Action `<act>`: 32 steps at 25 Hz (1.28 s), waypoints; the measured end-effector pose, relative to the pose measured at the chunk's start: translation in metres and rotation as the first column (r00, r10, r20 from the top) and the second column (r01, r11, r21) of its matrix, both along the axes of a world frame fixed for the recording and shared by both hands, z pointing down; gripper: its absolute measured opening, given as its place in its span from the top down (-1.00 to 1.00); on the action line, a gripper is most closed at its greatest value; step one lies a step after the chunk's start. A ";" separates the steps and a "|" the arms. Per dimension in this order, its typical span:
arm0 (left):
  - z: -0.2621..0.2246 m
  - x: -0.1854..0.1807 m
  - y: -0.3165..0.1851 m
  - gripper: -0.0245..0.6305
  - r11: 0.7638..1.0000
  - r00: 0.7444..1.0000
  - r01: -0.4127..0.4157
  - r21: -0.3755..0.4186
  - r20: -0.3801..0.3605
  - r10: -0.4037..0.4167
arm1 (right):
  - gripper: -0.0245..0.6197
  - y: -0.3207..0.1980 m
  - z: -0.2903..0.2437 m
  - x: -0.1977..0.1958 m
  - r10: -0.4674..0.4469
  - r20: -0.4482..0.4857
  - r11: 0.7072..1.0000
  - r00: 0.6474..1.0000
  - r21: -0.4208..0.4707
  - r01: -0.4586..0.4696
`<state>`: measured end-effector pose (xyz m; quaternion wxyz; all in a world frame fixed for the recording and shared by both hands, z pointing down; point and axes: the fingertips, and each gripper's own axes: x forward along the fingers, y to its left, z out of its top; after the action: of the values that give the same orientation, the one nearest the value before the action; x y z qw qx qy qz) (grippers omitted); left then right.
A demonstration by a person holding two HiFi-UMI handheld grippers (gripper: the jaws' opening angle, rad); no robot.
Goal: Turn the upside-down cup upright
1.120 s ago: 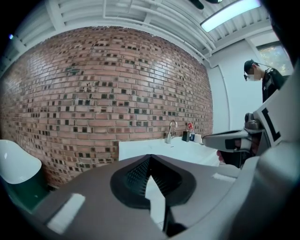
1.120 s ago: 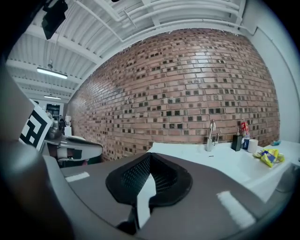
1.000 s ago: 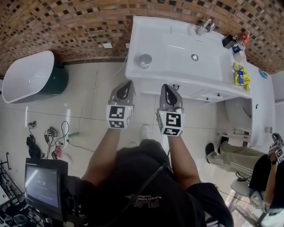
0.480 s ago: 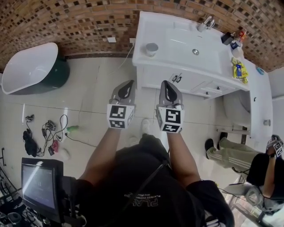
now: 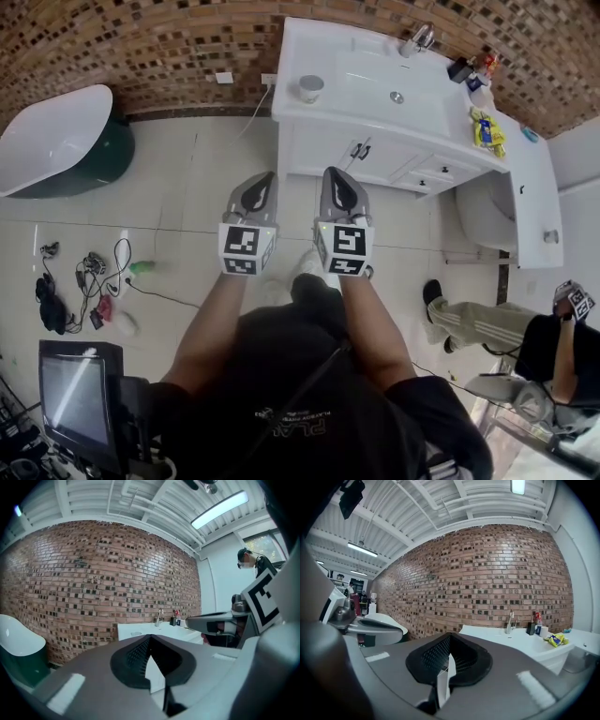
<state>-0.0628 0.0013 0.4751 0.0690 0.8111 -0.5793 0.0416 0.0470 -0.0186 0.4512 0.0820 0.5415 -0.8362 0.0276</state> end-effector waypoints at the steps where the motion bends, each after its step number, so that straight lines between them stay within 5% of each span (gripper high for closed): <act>1: 0.001 0.004 0.005 0.93 1.000 1.000 -0.006 -0.001 0.004 0.006 | 0.88 0.003 -0.002 0.002 0.003 -0.001 1.000 1.000 0.005 -0.003; 21: -0.010 0.069 0.006 0.93 1.000 1.000 -0.020 -0.001 0.022 0.020 | 0.89 0.020 -0.006 0.053 -0.021 0.007 1.000 1.000 -0.004 0.021; 32: -0.018 0.070 -0.001 0.93 1.000 0.999 -0.011 0.001 0.045 0.011 | 0.89 0.017 -0.007 0.051 -0.033 -0.010 0.999 0.999 0.005 0.033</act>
<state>0.0073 0.0007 0.4568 0.0554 0.8131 -0.5763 0.0599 0.0975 -0.0013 0.4444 0.0852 0.5279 -0.8447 0.0215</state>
